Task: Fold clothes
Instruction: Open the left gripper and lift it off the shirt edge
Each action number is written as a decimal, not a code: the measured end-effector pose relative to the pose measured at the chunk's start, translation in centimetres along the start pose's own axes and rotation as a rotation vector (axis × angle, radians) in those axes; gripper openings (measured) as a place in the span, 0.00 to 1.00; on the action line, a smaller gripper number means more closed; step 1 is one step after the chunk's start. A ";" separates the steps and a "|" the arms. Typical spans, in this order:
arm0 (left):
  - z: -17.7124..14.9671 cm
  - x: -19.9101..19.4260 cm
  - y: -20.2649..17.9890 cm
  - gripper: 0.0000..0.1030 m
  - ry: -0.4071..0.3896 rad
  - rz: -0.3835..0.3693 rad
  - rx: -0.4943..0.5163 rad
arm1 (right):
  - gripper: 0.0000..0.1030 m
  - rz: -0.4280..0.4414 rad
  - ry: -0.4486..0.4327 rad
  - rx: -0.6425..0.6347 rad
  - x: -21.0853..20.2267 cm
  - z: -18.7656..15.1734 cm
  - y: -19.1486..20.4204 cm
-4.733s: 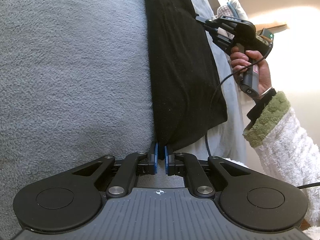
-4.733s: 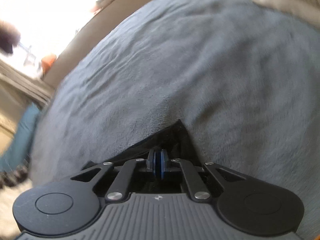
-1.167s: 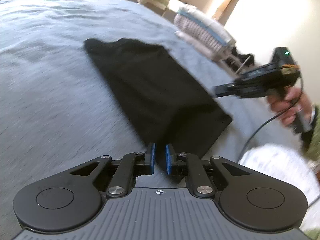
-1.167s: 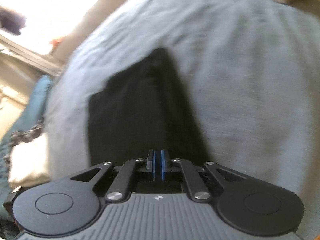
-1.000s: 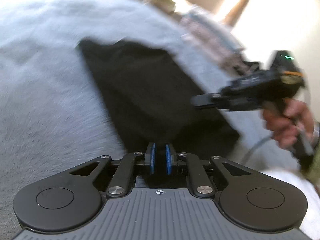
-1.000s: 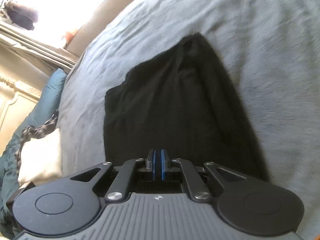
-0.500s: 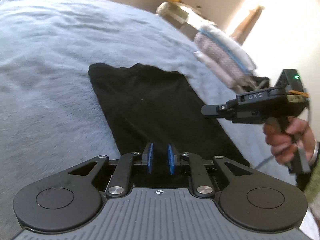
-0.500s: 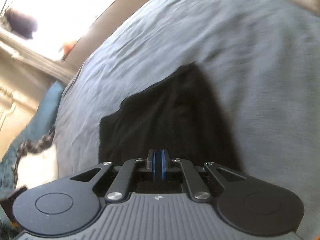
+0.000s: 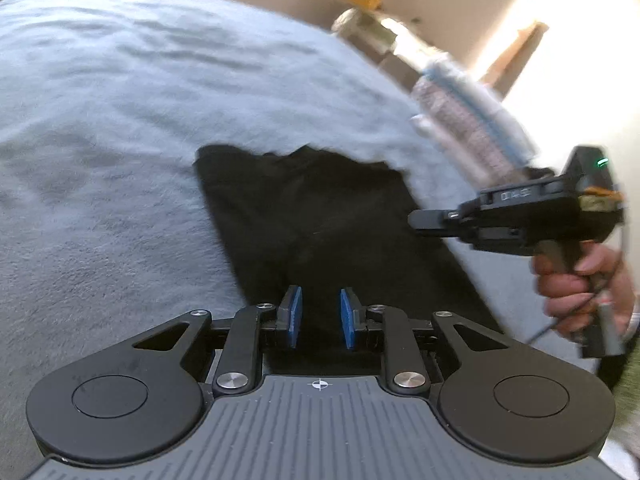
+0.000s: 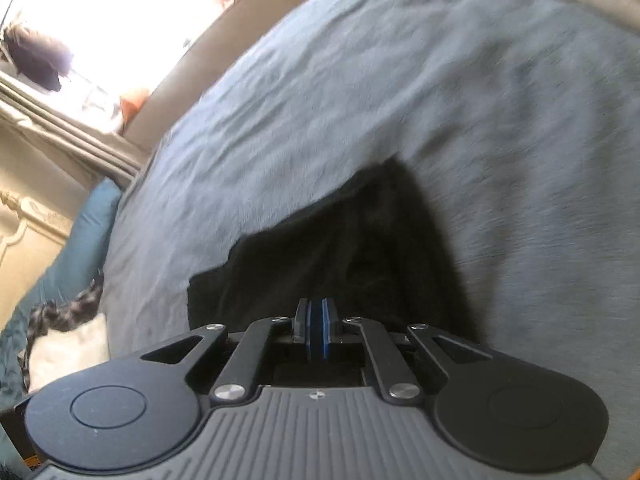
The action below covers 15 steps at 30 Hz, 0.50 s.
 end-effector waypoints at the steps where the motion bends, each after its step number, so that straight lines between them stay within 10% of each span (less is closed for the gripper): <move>1: -0.1 0.1 0.8 0.17 0.004 -0.011 -0.031 | 0.02 -0.008 -0.015 0.027 0.1 0.3 -0.7; 7: 1.5 -3.3 1.9 0.33 -0.092 0.012 -0.010 | 0.05 0.001 -0.122 0.082 -2.2 2.2 -2.2; 10: 3.0 -1.4 1.3 0.33 -0.084 -0.004 -0.017 | 0.05 0.109 -0.055 0.059 -0.5 2.6 -0.1; 15: 4.9 2.0 3.0 0.30 -0.083 0.037 -0.100 | 0.05 0.055 0.004 0.058 4.0 3.6 -0.6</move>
Point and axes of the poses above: each gripper's, at about its wrist camera, not at the fingertips, and x roughly the way its jaws point, y to its left, z to its top, the point moved 3 cm from there along x, roughly the way its jaws point, and after that the axes turned 8 degrees about z, right-handed, at the moved point
